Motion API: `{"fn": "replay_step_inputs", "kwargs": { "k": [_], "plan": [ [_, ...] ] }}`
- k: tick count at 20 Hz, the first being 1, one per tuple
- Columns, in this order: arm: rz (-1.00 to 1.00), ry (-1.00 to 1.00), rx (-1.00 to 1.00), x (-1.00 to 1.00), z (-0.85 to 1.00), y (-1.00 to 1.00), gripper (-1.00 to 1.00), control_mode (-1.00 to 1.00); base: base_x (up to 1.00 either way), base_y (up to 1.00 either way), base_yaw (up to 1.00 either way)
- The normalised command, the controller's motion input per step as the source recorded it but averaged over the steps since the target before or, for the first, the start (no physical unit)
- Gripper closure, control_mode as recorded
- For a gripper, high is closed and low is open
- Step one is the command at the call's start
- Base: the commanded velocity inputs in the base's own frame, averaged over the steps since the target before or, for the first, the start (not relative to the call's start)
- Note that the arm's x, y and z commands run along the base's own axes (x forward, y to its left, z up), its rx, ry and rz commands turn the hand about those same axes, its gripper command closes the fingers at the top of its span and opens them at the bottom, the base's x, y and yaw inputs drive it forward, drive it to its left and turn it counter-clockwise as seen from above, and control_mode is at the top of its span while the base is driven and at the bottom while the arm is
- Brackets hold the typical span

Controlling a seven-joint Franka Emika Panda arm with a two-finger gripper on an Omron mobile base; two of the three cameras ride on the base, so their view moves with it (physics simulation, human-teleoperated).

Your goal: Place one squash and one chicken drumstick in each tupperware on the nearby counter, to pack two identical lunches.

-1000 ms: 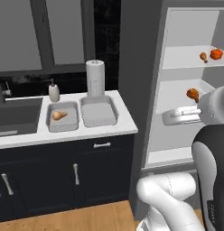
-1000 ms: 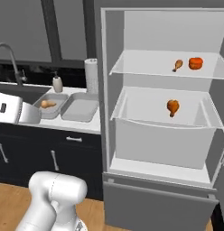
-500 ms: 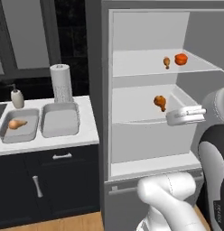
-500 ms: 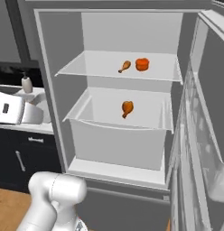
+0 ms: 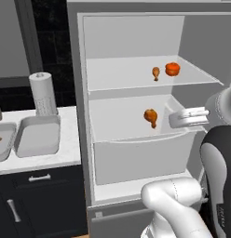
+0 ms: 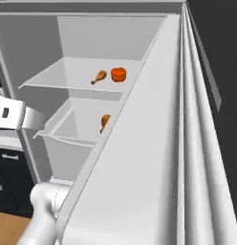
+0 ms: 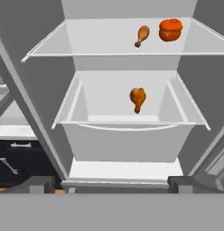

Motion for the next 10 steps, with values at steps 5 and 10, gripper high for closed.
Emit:
{"fn": "replay_step_inputs", "kwargs": {
  "k": [5, 10],
  "plan": [
    [0.00, 0.00, 0.00, 0.00, 0.00, 0.00, -1.00, 1.00, 0.54, -0.34, -0.01],
    [0.00, 0.00, 0.00, 0.00, 0.00, 0.00, -1.00, 1.00, 0.31, -0.24, 0.00]
  ]
}}
